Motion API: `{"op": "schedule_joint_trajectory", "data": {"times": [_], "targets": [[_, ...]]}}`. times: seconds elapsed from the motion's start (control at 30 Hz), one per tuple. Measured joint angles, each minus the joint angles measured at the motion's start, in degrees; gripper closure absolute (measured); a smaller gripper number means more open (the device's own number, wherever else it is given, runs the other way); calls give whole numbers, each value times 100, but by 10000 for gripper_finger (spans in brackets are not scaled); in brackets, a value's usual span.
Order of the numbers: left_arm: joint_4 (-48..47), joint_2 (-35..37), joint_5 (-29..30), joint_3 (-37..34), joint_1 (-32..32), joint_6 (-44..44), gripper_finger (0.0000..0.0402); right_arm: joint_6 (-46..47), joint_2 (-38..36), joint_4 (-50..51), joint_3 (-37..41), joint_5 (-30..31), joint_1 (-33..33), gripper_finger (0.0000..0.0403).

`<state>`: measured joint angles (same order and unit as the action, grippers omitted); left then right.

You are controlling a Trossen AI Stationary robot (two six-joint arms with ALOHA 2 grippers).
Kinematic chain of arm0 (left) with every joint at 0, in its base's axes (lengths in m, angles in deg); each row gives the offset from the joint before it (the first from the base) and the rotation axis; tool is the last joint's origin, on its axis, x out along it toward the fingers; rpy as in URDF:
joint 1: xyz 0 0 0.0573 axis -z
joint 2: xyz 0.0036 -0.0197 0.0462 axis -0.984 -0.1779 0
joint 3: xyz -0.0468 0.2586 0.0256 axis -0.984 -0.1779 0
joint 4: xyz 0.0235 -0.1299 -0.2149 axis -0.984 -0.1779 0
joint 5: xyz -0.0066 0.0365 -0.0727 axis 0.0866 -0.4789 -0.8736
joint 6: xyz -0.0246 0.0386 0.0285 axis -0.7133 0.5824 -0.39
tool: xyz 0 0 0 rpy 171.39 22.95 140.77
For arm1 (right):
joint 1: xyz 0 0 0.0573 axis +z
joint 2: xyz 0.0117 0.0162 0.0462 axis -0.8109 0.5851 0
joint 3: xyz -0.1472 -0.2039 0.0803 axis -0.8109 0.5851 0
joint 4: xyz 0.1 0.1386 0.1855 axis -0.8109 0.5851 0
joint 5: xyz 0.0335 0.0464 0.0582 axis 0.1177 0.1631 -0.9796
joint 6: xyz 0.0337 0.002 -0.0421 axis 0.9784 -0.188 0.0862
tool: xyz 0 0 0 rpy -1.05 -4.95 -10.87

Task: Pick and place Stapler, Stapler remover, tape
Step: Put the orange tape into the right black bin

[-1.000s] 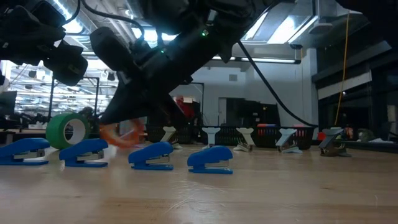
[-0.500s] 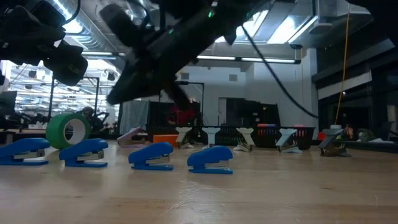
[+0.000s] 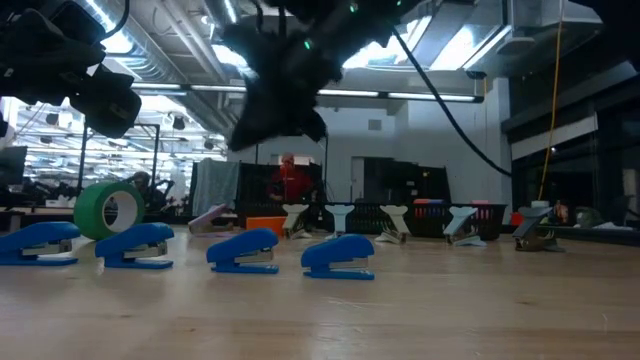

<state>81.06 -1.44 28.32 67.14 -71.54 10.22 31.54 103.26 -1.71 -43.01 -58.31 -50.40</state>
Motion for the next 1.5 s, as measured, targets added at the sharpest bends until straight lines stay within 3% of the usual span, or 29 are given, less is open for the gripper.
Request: {"op": "schedule_joint_trajectory", "data": {"times": [0.17,0.43,0.57,1.37,1.5], "targets": [[0,0,0,0,-1,0,251,-146,2,603,2,2,-257,321],[0,2,0,-2,0,0,251,-1335,4,319,2,-36,-484,194],[0,1,0,-2,0,0,251,-1868,8,247,2,-3,-543,158],[0,0,0,-1,-1,0,251,-2049,850,237,2,163,-874,184],[0,1,0,-2,-1,0,251,-2043,850,202,2,163,-878,211]]}}
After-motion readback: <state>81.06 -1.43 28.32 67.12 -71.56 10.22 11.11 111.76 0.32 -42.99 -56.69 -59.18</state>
